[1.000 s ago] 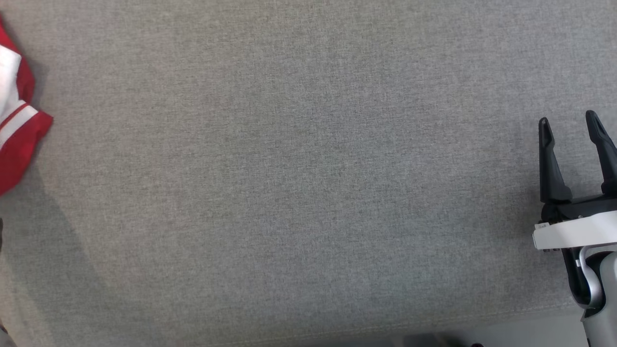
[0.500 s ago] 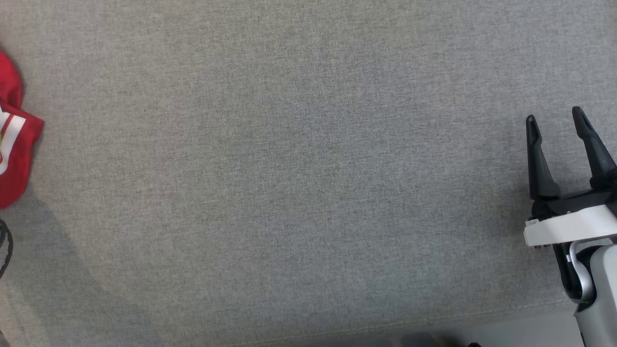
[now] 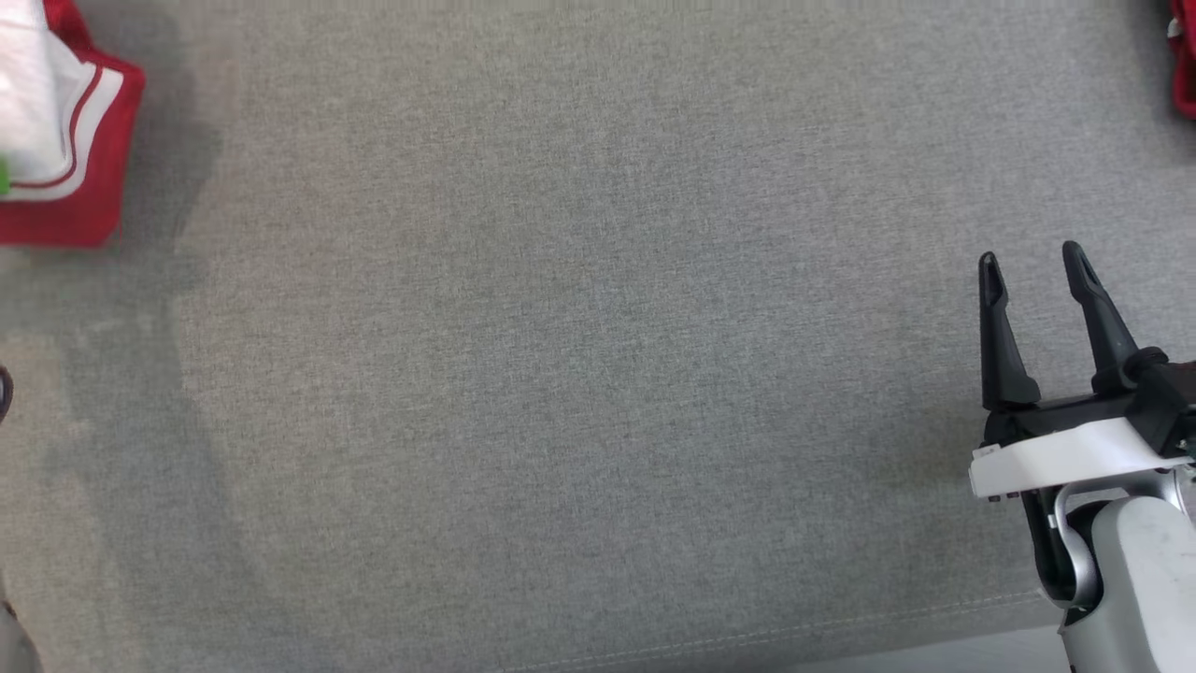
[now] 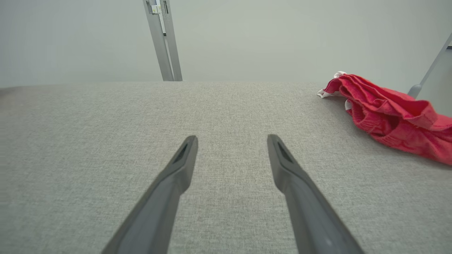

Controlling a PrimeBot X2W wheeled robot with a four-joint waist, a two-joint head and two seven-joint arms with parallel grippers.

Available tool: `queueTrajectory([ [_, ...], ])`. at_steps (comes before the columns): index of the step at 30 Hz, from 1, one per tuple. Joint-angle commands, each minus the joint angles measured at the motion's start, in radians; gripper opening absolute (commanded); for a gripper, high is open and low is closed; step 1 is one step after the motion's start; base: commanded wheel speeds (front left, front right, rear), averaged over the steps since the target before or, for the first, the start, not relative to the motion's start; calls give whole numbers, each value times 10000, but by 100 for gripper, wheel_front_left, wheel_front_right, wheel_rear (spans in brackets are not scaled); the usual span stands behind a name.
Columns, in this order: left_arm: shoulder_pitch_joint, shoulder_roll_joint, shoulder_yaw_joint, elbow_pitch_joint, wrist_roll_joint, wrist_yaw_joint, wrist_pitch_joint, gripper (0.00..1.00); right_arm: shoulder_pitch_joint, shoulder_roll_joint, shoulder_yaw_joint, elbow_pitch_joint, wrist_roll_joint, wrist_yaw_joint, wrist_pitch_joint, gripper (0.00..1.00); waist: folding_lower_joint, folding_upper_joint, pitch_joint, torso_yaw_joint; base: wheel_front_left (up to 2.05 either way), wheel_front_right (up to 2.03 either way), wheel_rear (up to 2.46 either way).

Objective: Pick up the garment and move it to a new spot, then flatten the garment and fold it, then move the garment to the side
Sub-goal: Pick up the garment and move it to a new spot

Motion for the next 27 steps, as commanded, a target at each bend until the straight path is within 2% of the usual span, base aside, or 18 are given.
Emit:
queueTrajectory([
  [1, -184, -45, -134, -300, 80, -6, -71, 0, 93, 95, 36, -13, -36, 4, -39, 100, -1, 0, -498, -163, 0, 0, 0],
  [7, -572, -408, -945, -1830, -5, -85, 247, 0, 79, 329, 203, 116, 10, 4, -38, 100, -1, 0, -923, -541, 0, 0, 0],
  [16, -719, -1495, -2472, -4011, -450, -91, 1075, 0, -12, 661, 444, 165, 46, 4, -37, 100, -1, 0, -1233, -1248, 0, 0, 0],
  [21, -198, -2063, -3403, -4379, -684, -95, 1311, 0, -60, 774, 567, 112, 16, 4, -38, 100, -1, 0, -1337, -1593, 0, 0, 0],
  [27, 932, -2605, -4255, -3884, -910, -95, 1160, 0, -100, 922, 769, 42, 26, 4, -38, 100, -1, 0, -1333, -1956, 0, 0, 0],
])
